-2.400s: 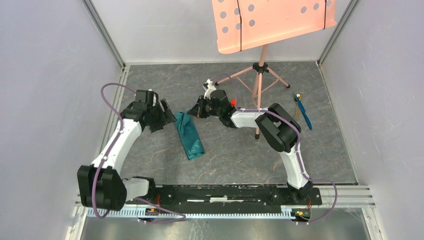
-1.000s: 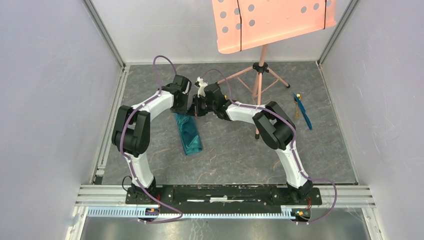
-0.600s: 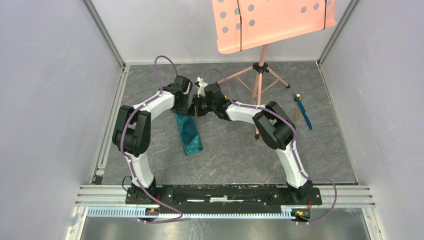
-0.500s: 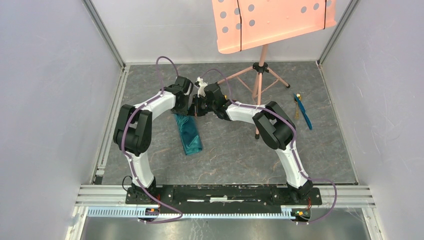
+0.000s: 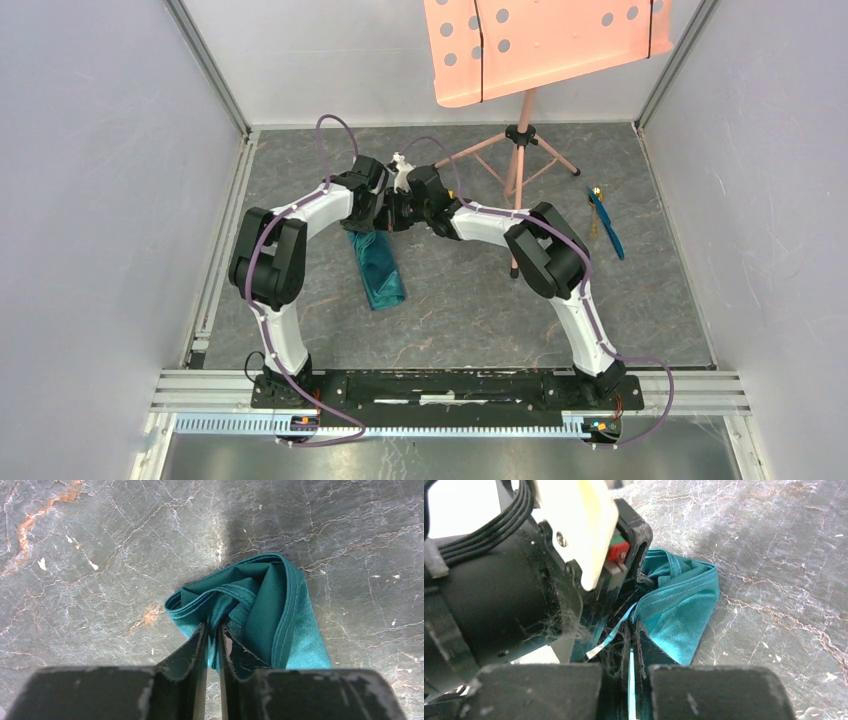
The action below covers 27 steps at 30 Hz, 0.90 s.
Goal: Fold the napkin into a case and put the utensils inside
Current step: Fold the top corner of the smaller-rectangle-folded napkin at the center of the board, then insert the folded napkin into the top corner of the smaller rectangle at the center of the board.
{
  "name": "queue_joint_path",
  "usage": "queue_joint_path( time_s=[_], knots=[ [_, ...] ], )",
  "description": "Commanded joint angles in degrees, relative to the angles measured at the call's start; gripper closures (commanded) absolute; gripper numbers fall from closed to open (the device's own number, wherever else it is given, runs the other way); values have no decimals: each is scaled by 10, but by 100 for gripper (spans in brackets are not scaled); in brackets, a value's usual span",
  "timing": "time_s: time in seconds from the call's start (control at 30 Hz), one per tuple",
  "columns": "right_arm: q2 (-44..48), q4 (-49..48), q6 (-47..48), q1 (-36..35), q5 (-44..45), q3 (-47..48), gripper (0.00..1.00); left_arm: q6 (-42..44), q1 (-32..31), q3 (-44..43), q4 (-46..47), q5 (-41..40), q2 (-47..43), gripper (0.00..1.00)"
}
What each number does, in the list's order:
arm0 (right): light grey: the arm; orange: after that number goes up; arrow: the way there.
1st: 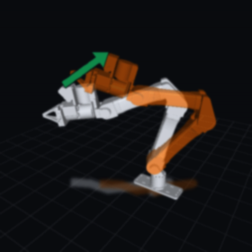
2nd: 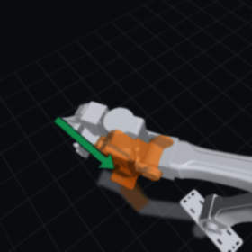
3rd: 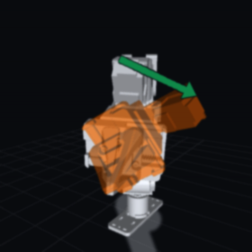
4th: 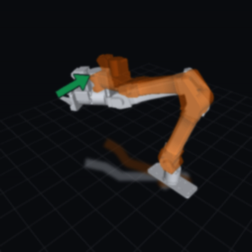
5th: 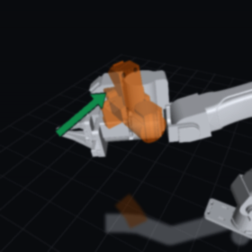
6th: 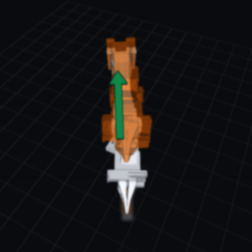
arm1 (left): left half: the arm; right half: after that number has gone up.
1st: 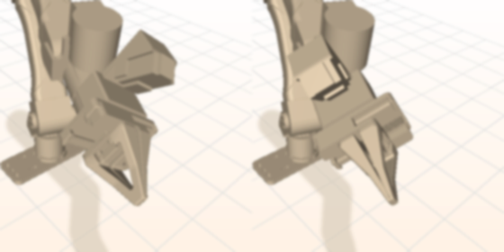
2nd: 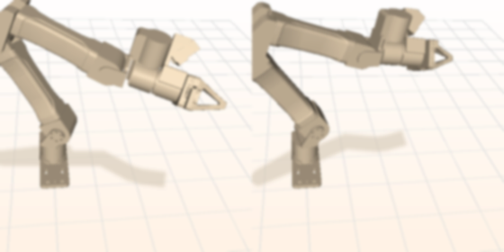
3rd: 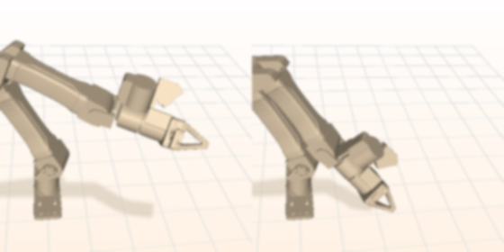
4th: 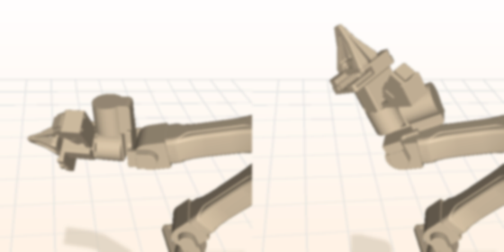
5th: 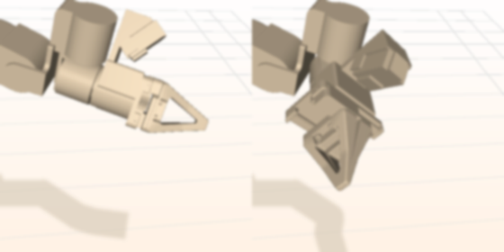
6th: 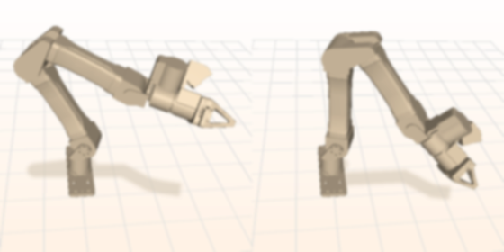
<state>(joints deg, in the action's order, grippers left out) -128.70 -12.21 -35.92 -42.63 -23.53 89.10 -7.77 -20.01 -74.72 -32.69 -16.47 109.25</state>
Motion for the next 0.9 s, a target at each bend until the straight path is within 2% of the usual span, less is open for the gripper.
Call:
queue_joint_path(
  time_s=[0.0,0.27,0.4,0.87],
  knots=[
    [-18,4,12,-3,-10,37,100,23,-2,-7,15,-8,-9,83],
    [-44,28,18,-14,-12,75,100,20,-1,9,17,8,-37,94],
    [-63,50,20,-21,-7,102,100,16,-1,16,18,15,-50,95],
    [-112,29,-30,-33,0,122,100,2,10,28,20,48,-73,98]
  ],
)
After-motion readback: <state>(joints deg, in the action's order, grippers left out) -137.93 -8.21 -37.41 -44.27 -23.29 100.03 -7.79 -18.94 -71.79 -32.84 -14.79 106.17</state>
